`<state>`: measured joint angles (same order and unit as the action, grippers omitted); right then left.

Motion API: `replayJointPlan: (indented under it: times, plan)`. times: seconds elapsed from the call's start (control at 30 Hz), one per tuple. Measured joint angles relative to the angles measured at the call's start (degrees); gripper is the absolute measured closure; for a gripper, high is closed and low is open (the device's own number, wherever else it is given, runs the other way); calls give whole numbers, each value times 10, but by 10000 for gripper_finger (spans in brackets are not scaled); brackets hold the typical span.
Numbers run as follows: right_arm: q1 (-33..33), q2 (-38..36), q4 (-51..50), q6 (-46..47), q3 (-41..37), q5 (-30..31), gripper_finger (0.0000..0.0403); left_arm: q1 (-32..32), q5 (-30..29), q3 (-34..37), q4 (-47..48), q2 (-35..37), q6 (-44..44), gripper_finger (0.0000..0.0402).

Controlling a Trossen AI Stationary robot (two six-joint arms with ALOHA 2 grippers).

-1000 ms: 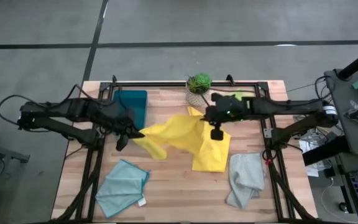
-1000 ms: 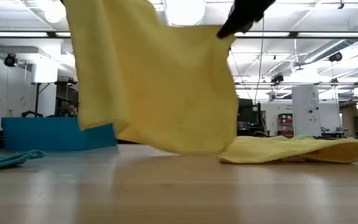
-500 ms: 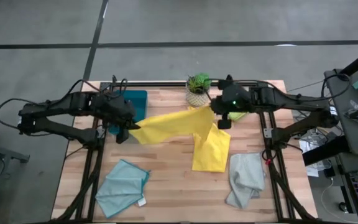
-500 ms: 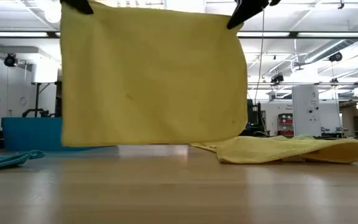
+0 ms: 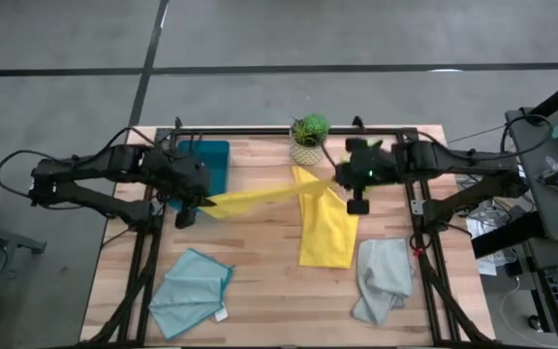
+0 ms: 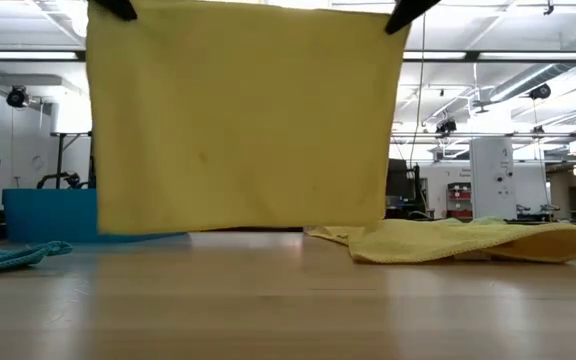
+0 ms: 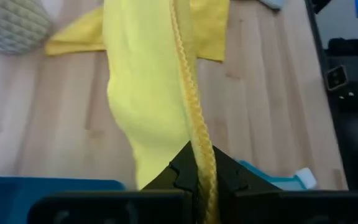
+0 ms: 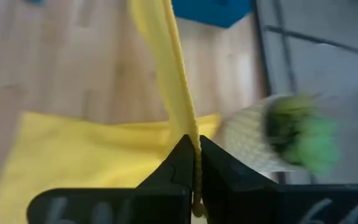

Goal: Fold microfiber towels
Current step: Fold the left yellow towel

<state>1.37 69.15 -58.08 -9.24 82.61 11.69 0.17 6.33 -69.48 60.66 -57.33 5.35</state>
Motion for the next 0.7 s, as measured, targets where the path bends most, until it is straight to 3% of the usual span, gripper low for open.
replayJointPlan:
  times: [0.37,0.7]
  plan:
    - [160,3,7,196,-90,-7,395,-149,-3,39,-58,-82,136,402]
    - [278,42,214,346,-207,-147,395,-277,20,40,-185,-221,245,401]
